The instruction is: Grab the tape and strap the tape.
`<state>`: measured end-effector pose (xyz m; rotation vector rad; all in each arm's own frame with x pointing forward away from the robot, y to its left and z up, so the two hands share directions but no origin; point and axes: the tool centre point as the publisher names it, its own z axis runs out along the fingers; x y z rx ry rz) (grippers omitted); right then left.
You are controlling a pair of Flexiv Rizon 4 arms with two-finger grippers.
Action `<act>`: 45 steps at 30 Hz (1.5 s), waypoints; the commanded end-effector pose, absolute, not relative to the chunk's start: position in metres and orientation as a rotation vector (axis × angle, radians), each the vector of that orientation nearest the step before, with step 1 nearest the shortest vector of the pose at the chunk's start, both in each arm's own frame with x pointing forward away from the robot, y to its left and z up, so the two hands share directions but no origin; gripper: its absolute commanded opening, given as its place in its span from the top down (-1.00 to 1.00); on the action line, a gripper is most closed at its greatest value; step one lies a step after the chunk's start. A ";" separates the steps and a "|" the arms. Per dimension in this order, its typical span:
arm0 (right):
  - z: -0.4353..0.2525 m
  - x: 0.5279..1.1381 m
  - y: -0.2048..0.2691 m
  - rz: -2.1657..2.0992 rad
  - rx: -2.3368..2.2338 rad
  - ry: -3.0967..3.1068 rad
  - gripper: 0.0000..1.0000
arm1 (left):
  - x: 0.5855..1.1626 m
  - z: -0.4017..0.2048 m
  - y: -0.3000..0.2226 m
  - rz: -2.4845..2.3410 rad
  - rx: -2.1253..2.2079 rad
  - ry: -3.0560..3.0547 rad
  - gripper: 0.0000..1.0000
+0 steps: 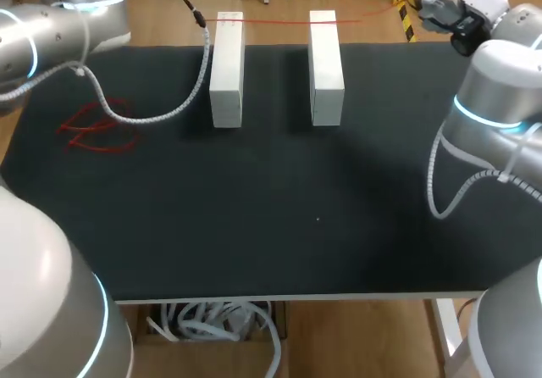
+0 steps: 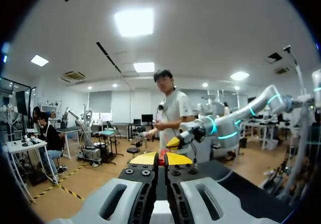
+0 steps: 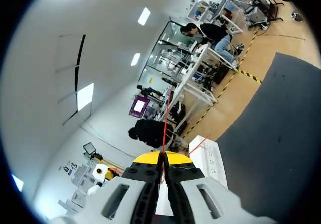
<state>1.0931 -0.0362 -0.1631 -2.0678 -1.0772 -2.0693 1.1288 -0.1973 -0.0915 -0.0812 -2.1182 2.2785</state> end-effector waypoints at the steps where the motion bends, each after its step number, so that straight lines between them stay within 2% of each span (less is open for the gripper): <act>1: -0.160 1.092 -0.039 -2.067 -2.046 -1.108 1.00 | 1.115 -0.087 -0.196 1.633 0.217 -2.717 1.00; 8: -0.156 1.094 -0.038 -2.074 -2.013 -1.173 1.00 | 1.105 -0.094 -0.200 1.184 0.266 -2.999 1.00; 21: -0.151 1.091 -0.029 -2.093 -1.946 -1.248 1.00 | 1.104 -0.094 -0.201 1.184 0.266 -2.999 1.00; 33: -0.153 1.086 -0.027 -2.077 -1.935 -1.299 1.00 | 1.102 -0.097 -0.221 0.799 0.111 -3.057 1.00; 45: -0.154 1.081 -0.026 -2.057 -1.905 -1.359 1.00 | 1.099 -0.094 -0.234 0.775 0.007 -2.986 1.00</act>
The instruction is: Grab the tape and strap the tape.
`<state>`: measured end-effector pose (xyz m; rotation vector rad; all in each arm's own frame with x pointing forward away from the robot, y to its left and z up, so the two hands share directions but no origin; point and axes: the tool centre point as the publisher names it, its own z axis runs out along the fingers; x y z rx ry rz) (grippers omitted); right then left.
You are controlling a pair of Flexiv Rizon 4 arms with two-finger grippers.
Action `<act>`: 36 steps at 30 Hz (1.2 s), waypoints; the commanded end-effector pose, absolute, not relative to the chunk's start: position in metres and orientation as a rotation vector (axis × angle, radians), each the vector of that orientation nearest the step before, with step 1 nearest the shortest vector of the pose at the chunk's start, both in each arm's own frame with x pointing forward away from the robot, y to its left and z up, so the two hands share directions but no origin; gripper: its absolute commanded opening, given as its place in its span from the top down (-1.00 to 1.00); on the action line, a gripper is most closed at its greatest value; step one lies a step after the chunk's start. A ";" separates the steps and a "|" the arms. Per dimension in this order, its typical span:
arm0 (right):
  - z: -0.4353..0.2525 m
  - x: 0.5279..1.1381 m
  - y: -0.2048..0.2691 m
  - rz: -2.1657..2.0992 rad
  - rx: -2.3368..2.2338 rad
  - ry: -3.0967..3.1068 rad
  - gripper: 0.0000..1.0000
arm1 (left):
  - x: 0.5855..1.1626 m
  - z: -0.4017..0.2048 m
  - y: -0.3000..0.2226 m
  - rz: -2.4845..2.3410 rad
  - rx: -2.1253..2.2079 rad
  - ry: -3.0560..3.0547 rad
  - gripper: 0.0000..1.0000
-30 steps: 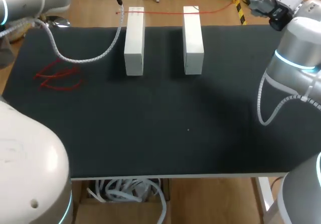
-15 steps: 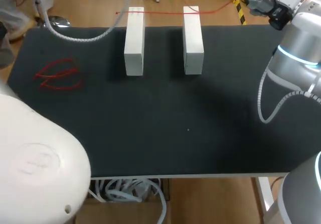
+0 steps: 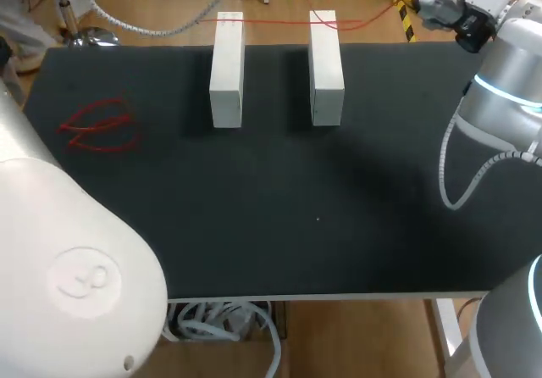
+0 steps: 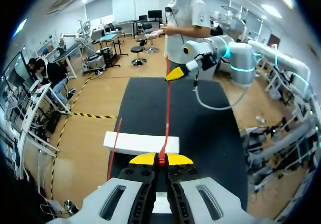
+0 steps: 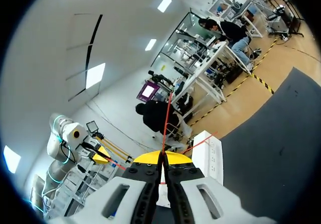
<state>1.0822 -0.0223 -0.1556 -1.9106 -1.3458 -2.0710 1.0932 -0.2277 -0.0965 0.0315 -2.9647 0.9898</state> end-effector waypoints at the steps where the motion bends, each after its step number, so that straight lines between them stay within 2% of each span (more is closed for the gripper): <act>1: -0.155 1.081 -0.026 -2.056 -1.905 -1.361 1.00 | 1.098 -0.094 -0.234 0.760 0.010 -2.993 1.00; 24: -0.156 1.076 -0.025 -2.023 -1.908 -1.426 1.00 | 1.094 -0.092 -0.237 0.611 0.048 -3.073 1.00; 36: -0.152 1.083 -0.020 -1.780 -1.984 -1.842 1.00 | 1.094 -0.092 -0.237 0.611 0.048 -3.073 1.00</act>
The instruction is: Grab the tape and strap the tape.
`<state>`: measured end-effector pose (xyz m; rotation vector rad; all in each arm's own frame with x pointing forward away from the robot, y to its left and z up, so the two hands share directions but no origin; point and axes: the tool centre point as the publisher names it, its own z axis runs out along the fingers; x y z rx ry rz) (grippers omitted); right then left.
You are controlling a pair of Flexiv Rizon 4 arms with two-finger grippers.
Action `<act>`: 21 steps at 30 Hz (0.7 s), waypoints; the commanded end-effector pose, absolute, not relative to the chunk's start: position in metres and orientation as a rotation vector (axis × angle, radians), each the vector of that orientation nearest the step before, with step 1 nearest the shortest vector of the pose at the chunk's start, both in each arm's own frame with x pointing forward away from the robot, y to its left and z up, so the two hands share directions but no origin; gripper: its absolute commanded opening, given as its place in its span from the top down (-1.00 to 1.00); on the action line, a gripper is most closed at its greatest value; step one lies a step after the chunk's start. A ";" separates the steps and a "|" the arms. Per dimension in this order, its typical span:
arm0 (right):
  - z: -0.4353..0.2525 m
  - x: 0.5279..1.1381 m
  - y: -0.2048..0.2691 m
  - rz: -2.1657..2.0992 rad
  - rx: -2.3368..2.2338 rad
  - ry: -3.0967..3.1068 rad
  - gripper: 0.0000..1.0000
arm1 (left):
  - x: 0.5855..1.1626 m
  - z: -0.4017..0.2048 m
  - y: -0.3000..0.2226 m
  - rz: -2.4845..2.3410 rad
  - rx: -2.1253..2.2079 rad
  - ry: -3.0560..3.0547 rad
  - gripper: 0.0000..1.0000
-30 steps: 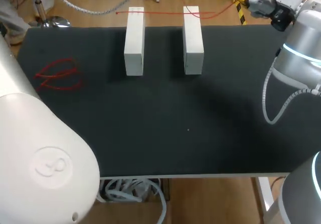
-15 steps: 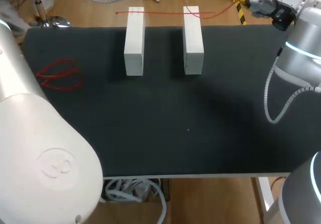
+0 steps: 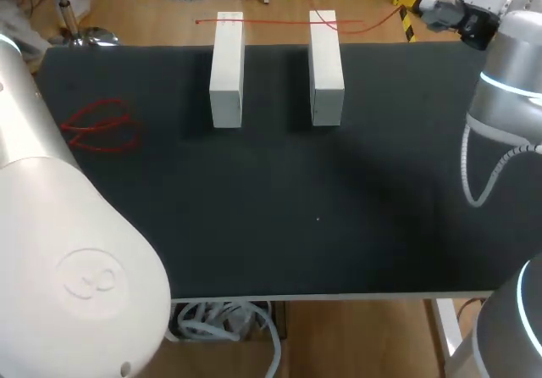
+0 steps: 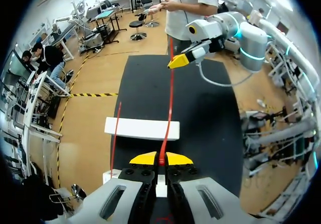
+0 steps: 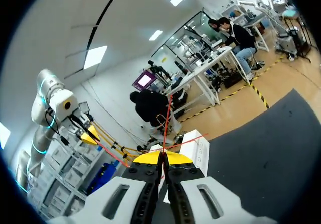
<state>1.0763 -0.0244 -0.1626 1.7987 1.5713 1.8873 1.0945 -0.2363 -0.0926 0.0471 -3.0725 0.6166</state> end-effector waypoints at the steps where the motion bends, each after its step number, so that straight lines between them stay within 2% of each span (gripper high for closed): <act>1: -0.152 1.083 -0.020 1.627 1.842 1.767 1.00 | 1.094 -0.092 -0.237 0.611 0.048 -3.073 1.00; 16: -0.147 1.080 -0.018 0.938 1.629 2.025 1.00 | 1.094 -0.092 -0.237 0.611 0.048 -3.073 1.00; 21: -0.145 1.080 -0.017 0.926 1.583 2.069 1.00 | 1.094 -0.092 -0.237 0.611 0.048 -3.073 1.00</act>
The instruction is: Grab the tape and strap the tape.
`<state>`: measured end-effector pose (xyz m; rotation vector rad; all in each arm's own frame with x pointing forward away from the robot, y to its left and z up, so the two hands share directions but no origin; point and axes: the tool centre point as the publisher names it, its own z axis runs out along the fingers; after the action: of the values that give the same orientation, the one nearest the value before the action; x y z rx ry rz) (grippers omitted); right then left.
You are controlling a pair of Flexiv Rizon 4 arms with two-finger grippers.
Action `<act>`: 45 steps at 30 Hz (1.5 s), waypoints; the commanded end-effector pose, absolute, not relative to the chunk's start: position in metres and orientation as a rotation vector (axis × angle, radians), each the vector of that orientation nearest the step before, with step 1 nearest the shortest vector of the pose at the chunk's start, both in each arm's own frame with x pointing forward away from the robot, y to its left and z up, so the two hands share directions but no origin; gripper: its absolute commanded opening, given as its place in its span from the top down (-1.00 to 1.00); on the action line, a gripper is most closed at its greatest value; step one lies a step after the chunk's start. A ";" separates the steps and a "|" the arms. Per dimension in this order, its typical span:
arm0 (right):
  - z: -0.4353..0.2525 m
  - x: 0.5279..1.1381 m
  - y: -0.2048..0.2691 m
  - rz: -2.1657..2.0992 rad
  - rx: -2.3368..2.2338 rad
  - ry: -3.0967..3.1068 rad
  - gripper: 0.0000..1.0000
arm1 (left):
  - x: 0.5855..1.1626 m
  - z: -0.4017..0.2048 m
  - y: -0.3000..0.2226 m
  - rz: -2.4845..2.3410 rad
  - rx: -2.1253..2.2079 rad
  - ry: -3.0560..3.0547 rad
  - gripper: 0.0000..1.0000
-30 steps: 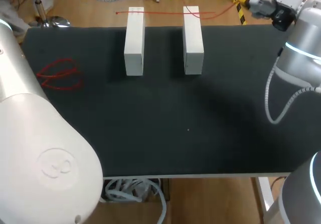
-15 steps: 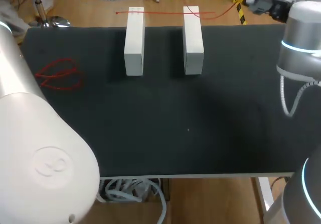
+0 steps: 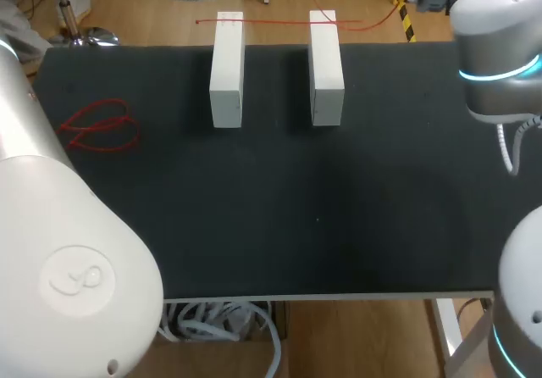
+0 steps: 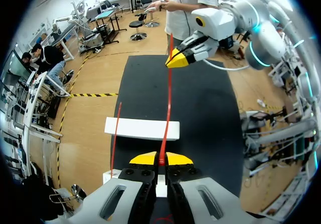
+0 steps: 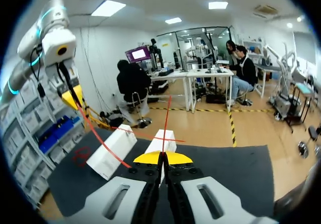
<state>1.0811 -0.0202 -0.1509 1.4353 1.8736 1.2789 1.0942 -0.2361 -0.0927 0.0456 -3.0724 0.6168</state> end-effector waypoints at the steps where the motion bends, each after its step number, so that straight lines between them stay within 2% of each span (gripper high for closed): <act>1: -0.145 1.080 -0.017 0.925 1.586 2.068 1.00 | 1.094 -0.092 -0.237 0.611 0.048 -3.073 1.00; 6: -0.146 1.084 -0.019 1.070 1.807 1.977 1.00 | 1.094 -0.092 -0.237 0.611 0.048 -3.073 1.00; 24: -0.145 1.082 -0.015 1.067 1.765 2.021 1.00 | 1.094 -0.092 -0.237 0.611 0.048 -3.073 1.00; 30: -0.138 1.087 -0.008 0.943 1.475 2.103 1.00 | 1.094 -0.092 -0.237 0.611 0.048 -3.073 1.00; 40: -0.144 1.090 -0.011 0.531 1.286 2.193 1.00 | 1.094 -0.092 -0.237 0.611 0.048 -3.073 1.00; 45: -0.146 1.087 -0.012 0.497 1.256 2.191 1.00 | 1.094 -0.092 -0.237 0.611 0.048 -3.073 1.00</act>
<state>1.0895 -0.0162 -0.1495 1.1483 2.1181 0.7635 1.0940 -0.2361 -0.0934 0.0454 -3.0733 0.6201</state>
